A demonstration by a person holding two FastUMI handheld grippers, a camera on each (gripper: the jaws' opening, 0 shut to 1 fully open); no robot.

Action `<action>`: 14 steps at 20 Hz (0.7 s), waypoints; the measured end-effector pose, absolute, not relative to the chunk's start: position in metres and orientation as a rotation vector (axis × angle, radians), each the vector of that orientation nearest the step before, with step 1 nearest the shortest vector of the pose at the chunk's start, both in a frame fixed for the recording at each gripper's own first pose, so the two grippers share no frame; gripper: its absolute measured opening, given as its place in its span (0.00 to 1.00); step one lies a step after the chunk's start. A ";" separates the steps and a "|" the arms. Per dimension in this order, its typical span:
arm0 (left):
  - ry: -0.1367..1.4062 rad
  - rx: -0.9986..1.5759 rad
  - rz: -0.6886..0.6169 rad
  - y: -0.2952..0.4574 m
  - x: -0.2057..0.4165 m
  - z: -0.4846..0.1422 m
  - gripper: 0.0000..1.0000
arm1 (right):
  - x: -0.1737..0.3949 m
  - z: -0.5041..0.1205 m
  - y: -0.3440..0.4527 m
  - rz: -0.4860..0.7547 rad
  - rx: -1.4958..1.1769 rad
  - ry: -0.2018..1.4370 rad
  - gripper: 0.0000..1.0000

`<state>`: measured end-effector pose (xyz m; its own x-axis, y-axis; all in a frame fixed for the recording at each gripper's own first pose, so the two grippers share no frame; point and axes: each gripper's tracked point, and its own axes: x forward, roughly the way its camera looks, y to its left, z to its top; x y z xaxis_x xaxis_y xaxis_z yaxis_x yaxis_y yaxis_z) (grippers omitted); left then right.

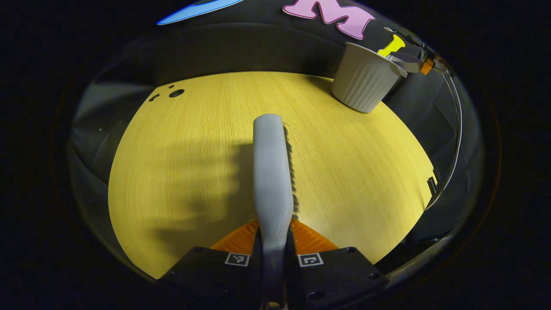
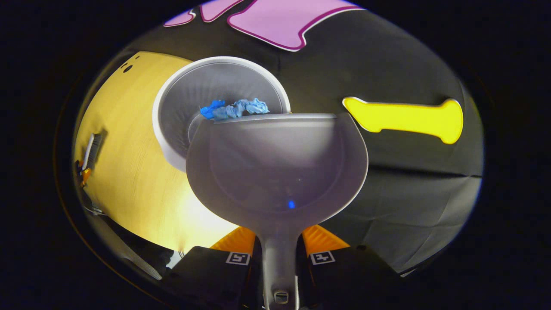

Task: Pick up the small broom and dustpan from the desktop, sweep the trash into the dustpan with the broom, and then empty the trash into the garbage bin.

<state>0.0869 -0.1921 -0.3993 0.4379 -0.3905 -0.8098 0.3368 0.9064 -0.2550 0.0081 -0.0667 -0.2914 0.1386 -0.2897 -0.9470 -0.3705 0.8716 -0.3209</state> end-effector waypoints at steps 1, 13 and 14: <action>1.022 -0.063 -0.449 -0.192 0.086 -0.400 0.26 | 0.011 -0.292 -0.067 0.069 -0.565 1.454 0.36; 1.011 -0.062 -0.444 -0.189 0.083 -0.395 0.27 | 0.005 -0.260 -0.035 0.066 -0.168 1.190 0.36; 1.008 -0.050 -0.442 -0.186 0.084 -0.394 0.27 | -0.003 -0.250 -0.030 0.077 -0.140 1.157 0.36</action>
<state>0.0836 -0.1863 -0.3940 0.4531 -0.3806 -0.8061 0.3346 0.9108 -0.2419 -0.0026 -0.0301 -0.2498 0.4007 -0.0110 -0.9161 -0.1330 0.9886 -0.0701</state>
